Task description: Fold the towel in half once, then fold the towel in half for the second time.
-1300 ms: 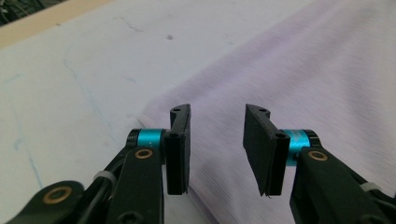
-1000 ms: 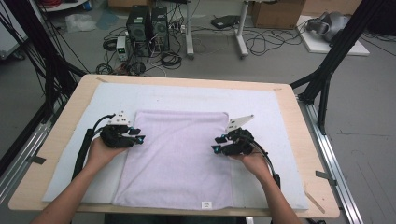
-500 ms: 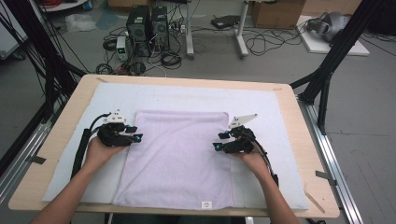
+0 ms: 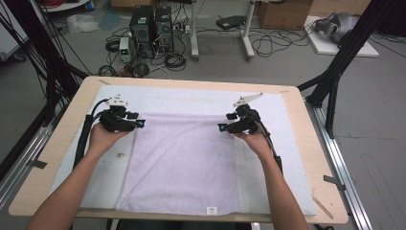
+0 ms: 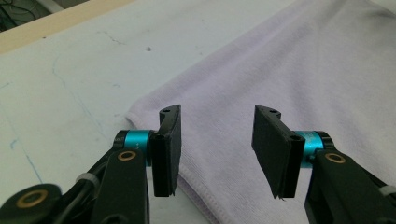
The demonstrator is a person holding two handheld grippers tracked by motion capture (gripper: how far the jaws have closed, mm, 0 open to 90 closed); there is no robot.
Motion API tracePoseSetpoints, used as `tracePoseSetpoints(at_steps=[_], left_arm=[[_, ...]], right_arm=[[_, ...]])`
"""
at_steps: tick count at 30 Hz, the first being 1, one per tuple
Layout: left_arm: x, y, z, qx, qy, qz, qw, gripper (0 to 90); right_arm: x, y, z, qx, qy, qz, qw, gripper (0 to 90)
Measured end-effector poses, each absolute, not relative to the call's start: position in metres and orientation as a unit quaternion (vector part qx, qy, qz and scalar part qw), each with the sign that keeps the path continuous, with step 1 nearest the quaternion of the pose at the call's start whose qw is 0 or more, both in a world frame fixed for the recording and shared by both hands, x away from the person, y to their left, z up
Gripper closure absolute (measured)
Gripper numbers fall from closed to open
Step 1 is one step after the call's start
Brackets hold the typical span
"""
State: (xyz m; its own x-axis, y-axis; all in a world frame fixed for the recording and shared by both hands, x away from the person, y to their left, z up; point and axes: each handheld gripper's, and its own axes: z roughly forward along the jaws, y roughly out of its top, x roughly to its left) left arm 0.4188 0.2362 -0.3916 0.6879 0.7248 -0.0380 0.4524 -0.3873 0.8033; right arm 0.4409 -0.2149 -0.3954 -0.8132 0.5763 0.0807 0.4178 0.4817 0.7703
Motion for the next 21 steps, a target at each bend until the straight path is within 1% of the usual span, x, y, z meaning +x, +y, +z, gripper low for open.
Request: tracePoseSetpoints(at_steps=[2, 7, 13, 15, 21], left_arm=[[0.420, 0.238, -0.390, 0.813, 0.364, 0.163, 0.423, 53.0], [0.422, 0.238, -0.390, 0.815, 0.367, 0.164, 0.417, 53.0], [0.428, 0.235, -0.388, 0.817, 0.367, 0.164, 0.412, 53.6], [0.431, 0.233, -0.386, 0.819, 0.366, 0.165, 0.410, 53.6], [0.439, 0.232, -0.379, 0.816, 0.369, 0.166, 0.413, 54.2]], right_arm=[[0.441, -0.216, -0.394, 0.294, 0.852, 0.422, 0.100, 35.3], [0.443, -0.220, -0.397, 0.305, 0.853, 0.413, 0.094, 34.6], [0.444, -0.225, -0.392, 0.305, 0.847, 0.420, 0.114, 36.3], [0.449, -0.225, -0.387, 0.317, 0.851, 0.406, 0.100, 32.9], [0.458, -0.225, -0.364, 0.312, 0.851, 0.404, 0.125, 33.5]])
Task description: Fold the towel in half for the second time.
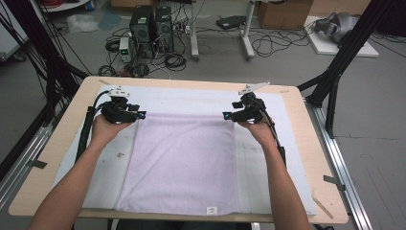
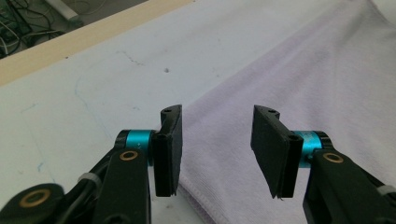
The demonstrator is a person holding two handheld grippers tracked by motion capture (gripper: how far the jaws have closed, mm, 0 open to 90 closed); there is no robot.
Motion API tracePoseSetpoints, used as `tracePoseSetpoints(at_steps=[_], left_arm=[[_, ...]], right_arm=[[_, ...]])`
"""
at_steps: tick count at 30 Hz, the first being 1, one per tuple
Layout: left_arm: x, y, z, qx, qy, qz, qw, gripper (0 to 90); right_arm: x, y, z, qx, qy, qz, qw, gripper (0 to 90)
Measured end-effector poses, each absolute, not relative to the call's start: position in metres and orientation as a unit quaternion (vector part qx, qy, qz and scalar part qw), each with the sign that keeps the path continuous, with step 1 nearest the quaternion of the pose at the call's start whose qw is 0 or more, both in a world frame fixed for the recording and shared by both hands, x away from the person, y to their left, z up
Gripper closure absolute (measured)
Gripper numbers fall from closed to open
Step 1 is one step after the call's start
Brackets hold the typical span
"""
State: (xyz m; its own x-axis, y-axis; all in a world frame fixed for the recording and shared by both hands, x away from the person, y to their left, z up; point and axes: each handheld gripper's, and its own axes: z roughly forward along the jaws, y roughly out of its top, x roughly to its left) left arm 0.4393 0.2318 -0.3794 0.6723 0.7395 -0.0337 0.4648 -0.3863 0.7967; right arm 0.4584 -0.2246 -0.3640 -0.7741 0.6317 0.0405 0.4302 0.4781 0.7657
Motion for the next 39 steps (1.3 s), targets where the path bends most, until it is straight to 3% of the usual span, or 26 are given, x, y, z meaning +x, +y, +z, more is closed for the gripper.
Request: tracePoseSetpoints(at_steps=[5, 16, 32, 39], left_arm=[[0.450, 0.239, -0.387, 0.807, 0.385, 0.166, 0.415, 54.4], [0.471, 0.250, -0.415, 0.796, 0.427, 0.152, 0.402, 58.7], [0.479, 0.241, -0.434, 0.802, 0.442, 0.168, 0.365, 55.5], [0.482, 0.236, -0.441, 0.797, 0.456, 0.169, 0.358, 55.0]], right_arm=[[0.471, -0.224, -0.359, 0.316, 0.848, 0.404, 0.134, 33.6], [0.496, -0.221, -0.404, 0.352, 0.851, 0.372, 0.115, 34.9], [0.500, -0.230, -0.432, 0.378, 0.852, 0.346, 0.108, 37.7], [0.498, -0.235, -0.438, 0.383, 0.851, 0.344, 0.109, 42.9]])
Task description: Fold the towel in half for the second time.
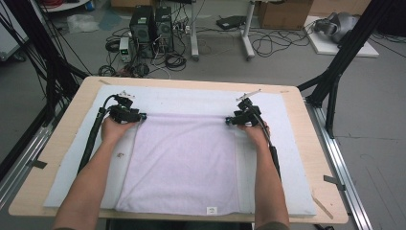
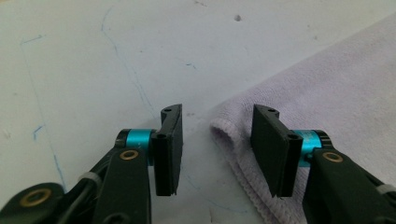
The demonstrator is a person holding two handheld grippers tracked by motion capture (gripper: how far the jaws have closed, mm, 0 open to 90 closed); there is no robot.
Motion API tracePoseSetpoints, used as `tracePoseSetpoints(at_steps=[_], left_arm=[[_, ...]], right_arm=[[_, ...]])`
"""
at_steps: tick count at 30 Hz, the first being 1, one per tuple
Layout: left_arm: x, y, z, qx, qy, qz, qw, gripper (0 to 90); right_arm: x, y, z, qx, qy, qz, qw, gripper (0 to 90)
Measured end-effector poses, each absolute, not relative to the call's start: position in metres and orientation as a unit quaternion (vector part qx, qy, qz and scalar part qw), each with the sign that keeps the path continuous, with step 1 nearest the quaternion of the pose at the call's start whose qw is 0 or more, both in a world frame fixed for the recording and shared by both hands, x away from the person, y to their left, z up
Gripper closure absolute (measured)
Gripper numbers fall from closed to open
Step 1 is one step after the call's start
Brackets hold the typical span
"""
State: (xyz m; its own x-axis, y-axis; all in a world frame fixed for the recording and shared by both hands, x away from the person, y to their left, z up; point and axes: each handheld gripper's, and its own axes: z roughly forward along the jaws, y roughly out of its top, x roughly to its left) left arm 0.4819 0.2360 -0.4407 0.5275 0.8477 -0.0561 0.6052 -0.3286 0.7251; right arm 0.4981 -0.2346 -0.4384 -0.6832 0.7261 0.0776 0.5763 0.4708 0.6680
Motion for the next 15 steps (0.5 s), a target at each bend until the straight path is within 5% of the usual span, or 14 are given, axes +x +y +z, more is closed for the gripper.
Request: tracePoseSetpoints(at_steps=[9, 15], left_arm=[[0.4816, 0.2345, -0.4401, 0.796, 0.454, 0.142, 0.374, 82.4], [0.4803, 0.2384, -0.4347, 0.791, 0.451, 0.144, 0.387, 85.6]], right_arm=[[0.4948, -0.2359, -0.4391, 0.367, 0.852, 0.368, 0.062, 79.5], [0.4940, -0.2366, -0.4336, 0.358, 0.853, 0.373, 0.065, 82.8]])
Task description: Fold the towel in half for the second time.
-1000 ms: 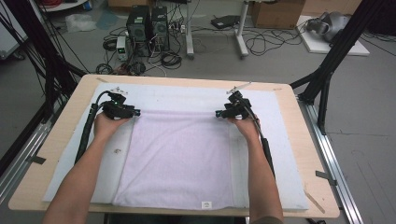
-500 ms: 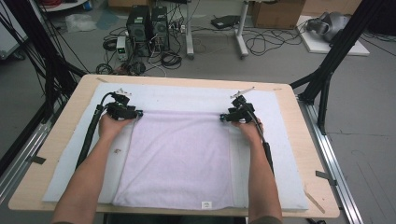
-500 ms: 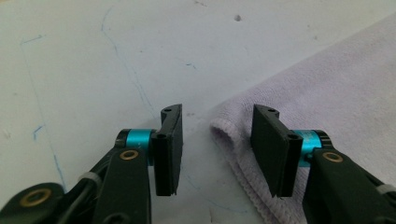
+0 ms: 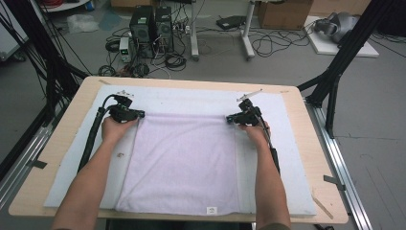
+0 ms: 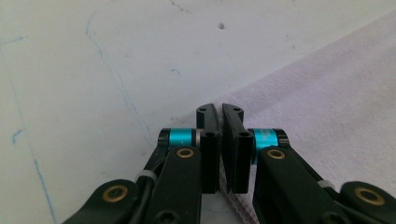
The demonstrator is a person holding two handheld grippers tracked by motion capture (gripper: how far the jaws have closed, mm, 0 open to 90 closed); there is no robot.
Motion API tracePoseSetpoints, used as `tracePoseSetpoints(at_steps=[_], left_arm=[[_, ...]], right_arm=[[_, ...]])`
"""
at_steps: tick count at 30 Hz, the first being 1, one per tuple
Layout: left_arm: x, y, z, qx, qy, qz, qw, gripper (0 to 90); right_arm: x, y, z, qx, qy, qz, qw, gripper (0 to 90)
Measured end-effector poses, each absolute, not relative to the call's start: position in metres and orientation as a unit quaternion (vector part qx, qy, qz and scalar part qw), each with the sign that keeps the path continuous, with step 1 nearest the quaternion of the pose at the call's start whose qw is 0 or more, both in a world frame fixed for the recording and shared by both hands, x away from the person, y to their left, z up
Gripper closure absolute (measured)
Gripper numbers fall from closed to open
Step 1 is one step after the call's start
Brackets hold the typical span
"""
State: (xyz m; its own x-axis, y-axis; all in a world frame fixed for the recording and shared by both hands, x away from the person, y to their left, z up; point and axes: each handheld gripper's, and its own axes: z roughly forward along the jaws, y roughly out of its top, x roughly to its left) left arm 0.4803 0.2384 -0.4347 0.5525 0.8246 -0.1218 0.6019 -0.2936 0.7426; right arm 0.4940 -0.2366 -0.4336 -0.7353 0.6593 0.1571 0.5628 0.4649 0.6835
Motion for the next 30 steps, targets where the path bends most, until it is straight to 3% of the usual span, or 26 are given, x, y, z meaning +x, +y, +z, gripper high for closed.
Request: tracePoseSetpoints(at_steps=[19, 30], left_arm=[[0.435, 0.253, -0.370, 0.779, 0.377, 0.170, 0.471, 86.3], [0.363, 0.268, -0.380, 0.781, 0.344, 0.161, 0.496, 86.4]], right_arm=[[0.454, -0.252, -0.374, 0.314, 0.832, 0.448, 0.087, 83.1], [0.394, -0.259, -0.376, 0.282, 0.832, 0.473, 0.065, 83.0]])
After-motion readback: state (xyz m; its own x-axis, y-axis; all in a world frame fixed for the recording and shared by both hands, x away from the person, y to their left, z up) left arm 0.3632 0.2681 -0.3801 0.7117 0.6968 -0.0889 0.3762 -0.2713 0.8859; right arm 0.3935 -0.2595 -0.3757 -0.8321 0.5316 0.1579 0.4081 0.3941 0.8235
